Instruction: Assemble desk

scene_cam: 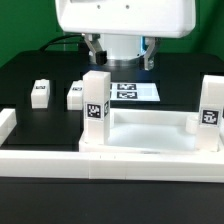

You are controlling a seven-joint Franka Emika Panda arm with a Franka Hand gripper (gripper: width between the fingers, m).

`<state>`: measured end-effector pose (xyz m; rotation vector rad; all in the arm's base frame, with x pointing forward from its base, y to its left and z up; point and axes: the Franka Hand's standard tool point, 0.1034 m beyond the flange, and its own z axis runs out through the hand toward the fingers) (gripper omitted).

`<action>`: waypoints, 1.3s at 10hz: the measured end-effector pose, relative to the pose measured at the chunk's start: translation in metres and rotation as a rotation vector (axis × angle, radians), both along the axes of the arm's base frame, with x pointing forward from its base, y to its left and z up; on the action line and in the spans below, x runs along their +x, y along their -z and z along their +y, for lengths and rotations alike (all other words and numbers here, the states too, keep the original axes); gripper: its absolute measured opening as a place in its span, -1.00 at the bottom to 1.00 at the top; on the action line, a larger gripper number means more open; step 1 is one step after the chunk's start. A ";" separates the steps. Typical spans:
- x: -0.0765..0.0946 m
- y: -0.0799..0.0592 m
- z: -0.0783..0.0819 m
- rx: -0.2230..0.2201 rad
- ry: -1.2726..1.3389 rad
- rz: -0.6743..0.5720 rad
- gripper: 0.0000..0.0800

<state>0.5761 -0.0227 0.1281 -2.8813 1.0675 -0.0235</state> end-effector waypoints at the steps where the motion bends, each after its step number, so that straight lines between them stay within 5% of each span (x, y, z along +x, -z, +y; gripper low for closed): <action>1: -0.001 0.002 0.003 0.006 0.025 0.004 0.62; 6: 0.001 0.003 0.003 0.007 0.010 0.011 0.62; 9: -0.016 0.020 0.015 0.029 0.433 0.026 0.62; 13: -0.015 0.021 0.020 0.059 0.609 0.042 0.62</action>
Offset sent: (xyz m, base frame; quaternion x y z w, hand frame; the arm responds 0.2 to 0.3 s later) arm 0.0000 0.0000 0.0000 0.0000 0.0000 0.0650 0.9979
